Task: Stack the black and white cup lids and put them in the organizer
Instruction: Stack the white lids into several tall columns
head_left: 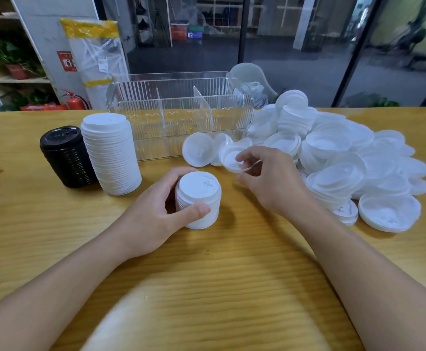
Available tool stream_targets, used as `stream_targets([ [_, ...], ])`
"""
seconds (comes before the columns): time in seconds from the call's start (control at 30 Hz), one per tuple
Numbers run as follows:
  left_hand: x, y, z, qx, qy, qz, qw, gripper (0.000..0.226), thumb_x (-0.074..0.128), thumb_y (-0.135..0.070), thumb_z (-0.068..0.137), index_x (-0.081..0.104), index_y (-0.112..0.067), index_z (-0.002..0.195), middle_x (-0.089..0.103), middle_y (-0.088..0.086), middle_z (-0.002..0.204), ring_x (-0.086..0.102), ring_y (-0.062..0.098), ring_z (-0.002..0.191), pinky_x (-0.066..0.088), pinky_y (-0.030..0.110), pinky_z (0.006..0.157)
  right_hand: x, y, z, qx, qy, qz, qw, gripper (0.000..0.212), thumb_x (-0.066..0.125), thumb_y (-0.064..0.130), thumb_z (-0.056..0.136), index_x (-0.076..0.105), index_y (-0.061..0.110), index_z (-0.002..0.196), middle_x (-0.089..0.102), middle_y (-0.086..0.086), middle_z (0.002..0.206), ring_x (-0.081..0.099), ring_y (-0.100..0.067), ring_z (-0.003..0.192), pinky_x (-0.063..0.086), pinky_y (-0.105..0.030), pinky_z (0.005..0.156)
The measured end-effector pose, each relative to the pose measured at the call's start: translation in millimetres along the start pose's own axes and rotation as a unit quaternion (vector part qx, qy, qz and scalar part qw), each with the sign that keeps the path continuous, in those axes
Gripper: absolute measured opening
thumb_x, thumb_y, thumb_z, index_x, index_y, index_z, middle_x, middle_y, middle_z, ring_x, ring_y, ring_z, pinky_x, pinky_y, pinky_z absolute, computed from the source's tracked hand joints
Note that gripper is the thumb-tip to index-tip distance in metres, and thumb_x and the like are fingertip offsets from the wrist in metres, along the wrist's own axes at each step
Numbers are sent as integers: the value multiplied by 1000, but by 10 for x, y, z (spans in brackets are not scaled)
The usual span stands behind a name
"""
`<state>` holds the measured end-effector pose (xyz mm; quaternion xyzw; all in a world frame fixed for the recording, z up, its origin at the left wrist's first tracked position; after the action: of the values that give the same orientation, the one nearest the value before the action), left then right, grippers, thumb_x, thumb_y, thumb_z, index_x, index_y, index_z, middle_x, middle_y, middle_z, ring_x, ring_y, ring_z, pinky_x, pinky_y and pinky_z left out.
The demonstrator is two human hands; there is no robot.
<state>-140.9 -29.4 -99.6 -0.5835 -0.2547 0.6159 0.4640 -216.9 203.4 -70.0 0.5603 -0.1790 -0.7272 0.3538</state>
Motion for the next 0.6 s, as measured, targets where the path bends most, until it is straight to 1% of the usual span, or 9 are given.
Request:
stream_targets([
  [0.1,2,16,2,-2,0,-2,1000,67,84,-55,90,55,-39,148,69,-15,142,65,11,135,51,49,115,27,55,-18,-8,12,40,999,6,83,29,95,80,33,93,73,14,91,66,-2,76,48,-17,68],
  [0.17,8,15,2,-4,4,-5,1000,64,84,-53,91,56,-39,147,70,-13,142,65,12,134,51,50,114,5,72,-20,-4,10,94,996,8,82,32,97,81,30,89,75,16,90,63,0,69,48,-16,67],
  [0.27,1,15,4,-6,3,-7,1000,65,84,-53,91,56,-39,148,70,-12,142,65,13,134,51,51,115,-43,92,-22,8,7,163,986,10,78,25,101,80,20,91,73,15,80,59,-1,59,45,-14,59],
  [0.33,-1,7,4,-4,2,-6,1000,65,84,-55,90,56,-39,147,70,-12,142,65,14,134,51,53,115,-22,53,-15,51,14,244,968,7,73,15,103,77,10,99,69,4,72,62,-13,58,46,-23,55],
  [0.4,-4,-6,0,-1,1,-4,1000,65,84,-56,89,56,-40,147,70,-13,142,65,14,135,51,53,114,39,-3,-25,98,37,299,948,9,71,10,102,72,6,111,68,-5,70,65,-21,59,48,-32,54],
  [0.43,-8,-10,-1,0,-2,-4,1000,65,84,-55,89,57,-40,146,70,-13,142,65,14,134,52,53,114,61,-22,-30,113,49,286,950,13,71,10,102,70,7,114,70,-6,70,67,-21,57,49,-33,54],
  [0.47,-14,-12,-2,-1,-3,-5,1000,64,84,-54,89,58,-40,145,71,-14,141,66,13,134,52,52,114,65,-24,-37,116,61,236,963,13,72,13,102,70,11,114,73,-5,69,69,-21,56,51,-33,53],
  [0.53,-21,-14,-3,-3,-5,-9,1000,63,86,-53,88,59,-41,143,71,-14,140,66,12,133,53,51,113,38,-17,-58,96,83,90,988,3,71,20,101,70,20,104,76,0,66,72,-18,54,54,-31,53],
  [0.6,-28,-15,-7,-5,-6,-10,1000,62,87,-52,88,59,-41,143,72,-13,139,67,13,132,54,51,112,-3,6,-57,74,75,-11,994,8,71,25,97,72,24,89,75,6,65,71,-14,55,57,-32,57],
])
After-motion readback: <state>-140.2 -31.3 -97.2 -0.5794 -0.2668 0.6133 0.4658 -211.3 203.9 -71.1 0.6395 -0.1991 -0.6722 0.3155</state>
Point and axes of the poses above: each hand's wrist, its own z-axis towards the middle knuckle, its own x-axis out of the palm, y = z × x, the point moved 7 cm from there along z, towards the middle knuckle
